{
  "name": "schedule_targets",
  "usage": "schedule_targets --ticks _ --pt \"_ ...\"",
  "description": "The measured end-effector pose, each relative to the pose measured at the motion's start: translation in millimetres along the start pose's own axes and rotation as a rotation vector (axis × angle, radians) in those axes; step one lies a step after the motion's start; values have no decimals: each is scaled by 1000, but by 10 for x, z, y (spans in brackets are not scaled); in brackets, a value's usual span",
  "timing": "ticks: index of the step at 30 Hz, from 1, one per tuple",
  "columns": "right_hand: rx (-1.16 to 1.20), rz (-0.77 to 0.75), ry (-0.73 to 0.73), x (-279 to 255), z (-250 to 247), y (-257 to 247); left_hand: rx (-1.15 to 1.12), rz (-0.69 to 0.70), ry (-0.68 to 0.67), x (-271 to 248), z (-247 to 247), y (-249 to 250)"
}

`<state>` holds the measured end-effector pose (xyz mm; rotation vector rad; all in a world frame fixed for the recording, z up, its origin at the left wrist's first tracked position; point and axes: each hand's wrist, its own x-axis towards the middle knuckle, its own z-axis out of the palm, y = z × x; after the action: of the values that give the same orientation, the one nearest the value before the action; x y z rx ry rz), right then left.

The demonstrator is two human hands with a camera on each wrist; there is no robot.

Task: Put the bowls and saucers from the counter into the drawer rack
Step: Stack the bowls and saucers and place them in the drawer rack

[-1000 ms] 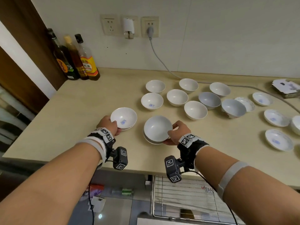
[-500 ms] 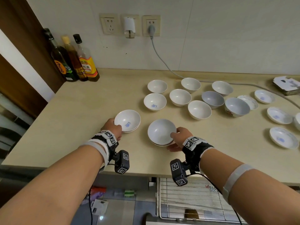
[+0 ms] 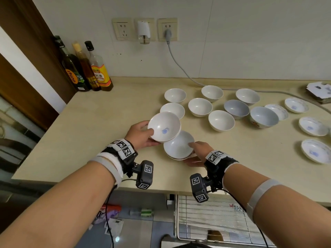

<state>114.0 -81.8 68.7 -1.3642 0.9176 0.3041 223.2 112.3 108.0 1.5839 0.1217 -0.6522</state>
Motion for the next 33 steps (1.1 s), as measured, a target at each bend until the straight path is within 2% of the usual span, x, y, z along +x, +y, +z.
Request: schedule_targets --ticks 3,6,21,24,27,33 --pt "44 -6 -13 -25 -59 -10 56 -31 -98 -97 186 6" --pt "69 2 -53 -59 -124 -20 166 -47 -131 -97 344 -109" --pt "65 12 -90 -89 -105 -35 462 24 54 -31 458 -410" --pt "13 15 -99 -74 -46 -38 404 -42 16 -49 483 -467" --pt "-11 23 -78 -36 5 -67 228 -114 -19 -75 518 -562" --pt "-194 8 -84 -3 -64 -17 62 -62 -15 -331 579 -736"
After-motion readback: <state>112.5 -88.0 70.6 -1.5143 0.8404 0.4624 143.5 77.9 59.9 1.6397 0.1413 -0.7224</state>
